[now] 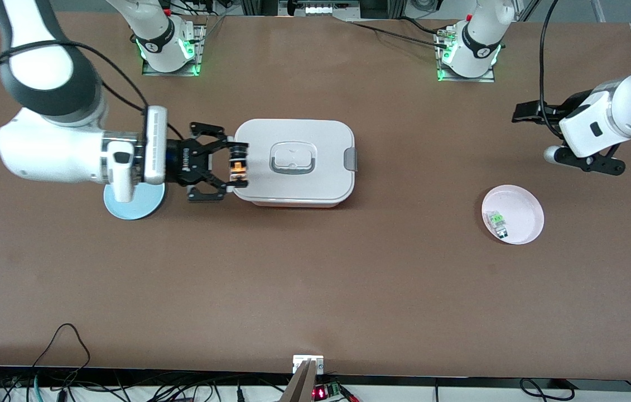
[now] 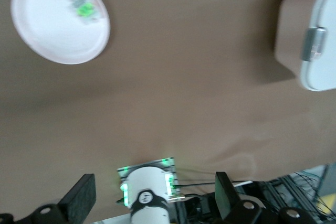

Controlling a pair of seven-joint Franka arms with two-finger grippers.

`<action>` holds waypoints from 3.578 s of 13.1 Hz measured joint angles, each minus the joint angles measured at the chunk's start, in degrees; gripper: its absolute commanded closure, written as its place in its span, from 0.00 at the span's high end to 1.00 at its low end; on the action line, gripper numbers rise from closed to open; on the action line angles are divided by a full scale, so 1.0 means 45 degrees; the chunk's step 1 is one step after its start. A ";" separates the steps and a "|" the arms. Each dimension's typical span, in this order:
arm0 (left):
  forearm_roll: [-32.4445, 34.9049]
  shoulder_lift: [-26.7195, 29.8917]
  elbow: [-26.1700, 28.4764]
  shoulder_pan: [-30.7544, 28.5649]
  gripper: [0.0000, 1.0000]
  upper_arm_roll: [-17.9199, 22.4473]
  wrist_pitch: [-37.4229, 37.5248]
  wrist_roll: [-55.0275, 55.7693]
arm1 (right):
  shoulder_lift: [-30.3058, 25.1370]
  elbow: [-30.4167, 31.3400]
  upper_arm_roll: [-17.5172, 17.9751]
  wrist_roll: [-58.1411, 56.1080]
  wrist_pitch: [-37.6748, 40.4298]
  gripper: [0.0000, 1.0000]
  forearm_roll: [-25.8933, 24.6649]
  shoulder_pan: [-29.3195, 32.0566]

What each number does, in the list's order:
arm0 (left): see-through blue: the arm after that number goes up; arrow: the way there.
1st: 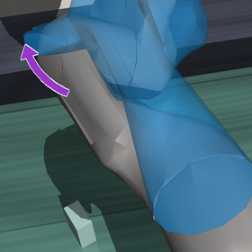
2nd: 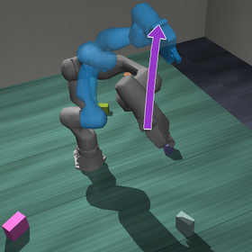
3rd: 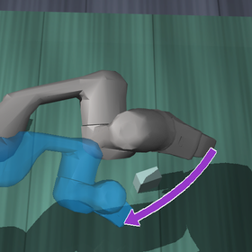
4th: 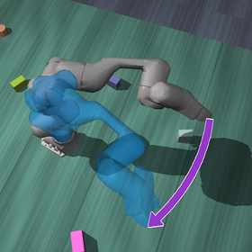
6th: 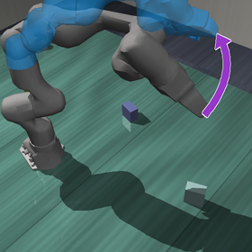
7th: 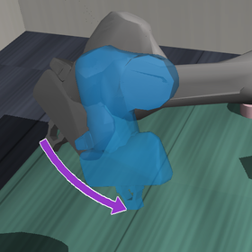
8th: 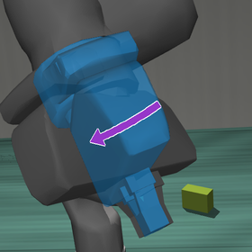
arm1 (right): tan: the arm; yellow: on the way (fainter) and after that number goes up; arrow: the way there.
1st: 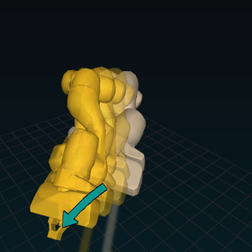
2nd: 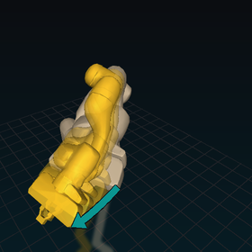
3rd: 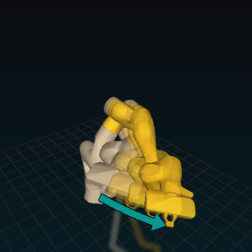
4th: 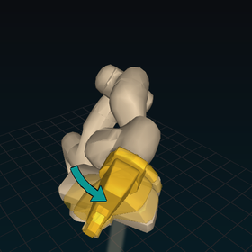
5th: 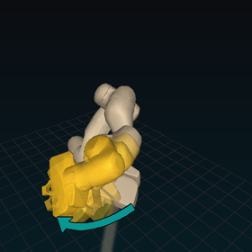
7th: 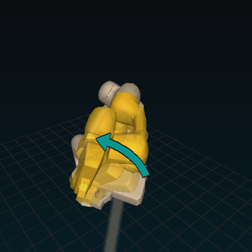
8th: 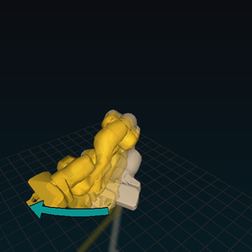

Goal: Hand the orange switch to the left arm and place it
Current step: 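Carry the switch over the box while the left gripper reaches toward it, then grasp the orange switch with the left gripper, then open the right gripper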

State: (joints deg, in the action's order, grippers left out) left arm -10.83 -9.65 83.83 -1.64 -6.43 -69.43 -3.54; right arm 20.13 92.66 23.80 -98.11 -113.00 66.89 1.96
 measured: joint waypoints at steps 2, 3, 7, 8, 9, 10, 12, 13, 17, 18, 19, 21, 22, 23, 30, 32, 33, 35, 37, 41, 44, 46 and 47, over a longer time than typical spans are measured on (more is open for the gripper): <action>-0.2609 0.0013 -0.0043 -0.0272 1.00 0.0071 0.0021 0.0000 | 0.0331 -0.0079 0.0246 -0.0222 -0.1214 0.29 0.0368 -0.0828; -0.3724 -0.0009 -0.0005 -0.0445 1.00 0.0079 -0.0097 -0.0038 | 0.0498 -0.0151 0.0280 -0.0268 -0.2008 0.29 0.0459 -0.1329; -0.8670 -0.0132 0.0531 -0.0566 1.00 0.0041 -0.0991 -0.0467 | 0.1140 -0.0887 0.0338 -0.0299 -0.3240 0.29 0.1632 -0.2365; -0.9417 -0.0143 0.0881 -0.0566 1.00 0.0034 -0.1348 -0.0869 | 0.1209 -0.1098 0.0338 -0.0299 -0.3239 0.29 0.1917 -0.2398; -0.9970 -0.0150 0.1250 -0.0568 1.00 0.0026 -0.1810 -0.1372 | 0.1251 -0.1295 0.0338 -0.0299 -0.3239 0.29 0.2131 -0.2407; -1.0654 -0.0157 0.1631 -0.0568 1.00 0.0009 -0.2344 -0.1925 | 0.1276 -0.1465 0.0339 -0.0299 -0.3236 0.29 0.2274 -0.2420; -1.2376 -0.0178 0.2434 -0.0538 1.00 -0.0116 -0.3860 -0.3108 | 0.1325 -0.1698 0.0342 -0.0294 -0.3360 0.29 0.2382 -0.2545; -1.2903 -0.0190 0.2694 -0.0484 1.00 -0.0323 -0.4774 -0.3427 | 0.1394 -0.1767 0.0345 -0.0294 -0.3576 0.29 0.2400 -0.2670; -1.4980 -0.0461 0.3155 -0.0234 1.00 -0.2502 -0.9749 -0.3552 | 0.1849 -0.1915 0.0354 -0.0296 -0.4417 0.29 0.2403 -0.3297; -1.5309 -0.0659 0.3240 -0.0179 1.00 -0.2990 -1.0635 -0.3552 | 0.1903 -0.1962 0.0355 -0.0296 -0.4533 0.29 0.2404 -0.3377; -1.5556 -0.0889 0.3310 -0.0146 1.00 -0.3341 -1.1330 -0.3552 | 0.1930 -0.1998 0.0355 -0.0296 -0.4579 0.29 0.2405 -0.3410; -1.6145 -0.1350 0.3347 -0.0144 1.00 -0.3640 -1.1922 -0.3586 | 0.1939 -0.2038 0.0354 -0.0296 -0.4587 0.29 0.2405 -0.3410; -1.6548 -0.1497 0.3348 -0.0150 1.00 -0.3674 -1.1995 -0.3619 | 0.1940 -0.2041 0.0354 -0.0296 -0.4589 0.29 0.2405 -0.3410; -1.6882 -0.1589 0.3372 -0.0156 1.00 -0.3746 -1.2120 -0.3628 | 0.1944 -0.2042 0.0354 -0.0296 -0.4590 0.29 0.2405 -0.3410; -1.8588 -0.1754 0.3857 -0.0131 0.97 -0.4666 -1.2560 -0.3659 | 0.1954 -0.2042 0.0354 -0.0296 -0.4594 0.29 0.2405 -0.3410; -1.8589 -0.1775 0.3873 -0.0138 0.94 -0.4710 -1.2555 -0.3659 | 0.1955 -0.2041 0.0354 -0.0296 -0.4594 0.29 0.2405 -0.3410; -1.8589 -0.1787 0.3886 -0.0136 0.93 -0.4807 -1.2548 -0.3659 | 0.1956 -0.2041 0.0354 -0.0296 -0.4594 0.29 0.2405 -0.3411; -1.8589 -0.1811 0.3925 -0.0097 0.75 -0.5000 -1.2547 -0.3659 | 0.1957 -0.2041 0.0354 -0.0296 -0.4595 0.29 0.2405 -0.3410; -1.8589 -0.1823 0.3953 -0.0037 0.52 -0.5059 -1.2547 -0.3666 | 0.1957 -0.2041 0.0354 -0.0296 -0.4595 0.29 0.2405 -0.3411; -1.8626 -0.1855 0.3962 -0.0075 0.31 -0.5049 -1.2547 -0.4309 | 0.2026 -0.1986 0.0351 -0.0389 -0.4619 0.31 0.2392 -0.3412; -1.8626 -0.1915 0.3961 -0.0080 0.13 -0.5050 -1.2546 -0.4318 | 0.2072 -0.1987 0.0351 -0.0446 -0.4645 0.40 0.2393 -0.3419; -1.8626 -0.1915 0.3956 -0.0083 0.13 -0.5050 -1.2545 -0.4318 | 0.2072 -0.1991 0.0351 -0.0444 -0.4652 1.00 0.2400 -0.3422; -1.8626 -0.1915 0.3955 -0.0083 0.13 -0.5051 -1.2545 -0.4318 | 0.2072 -0.1991 0.0352 -0.0430 -0.4653 1.00 0.2404 -0.3422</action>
State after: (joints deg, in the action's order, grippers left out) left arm -94.65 -18.27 101.63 -2.01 -29.15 -125.88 -22.97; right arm 29.46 83.70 25.39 -100.05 -133.94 77.71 -13.44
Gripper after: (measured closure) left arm 0.577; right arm 0.264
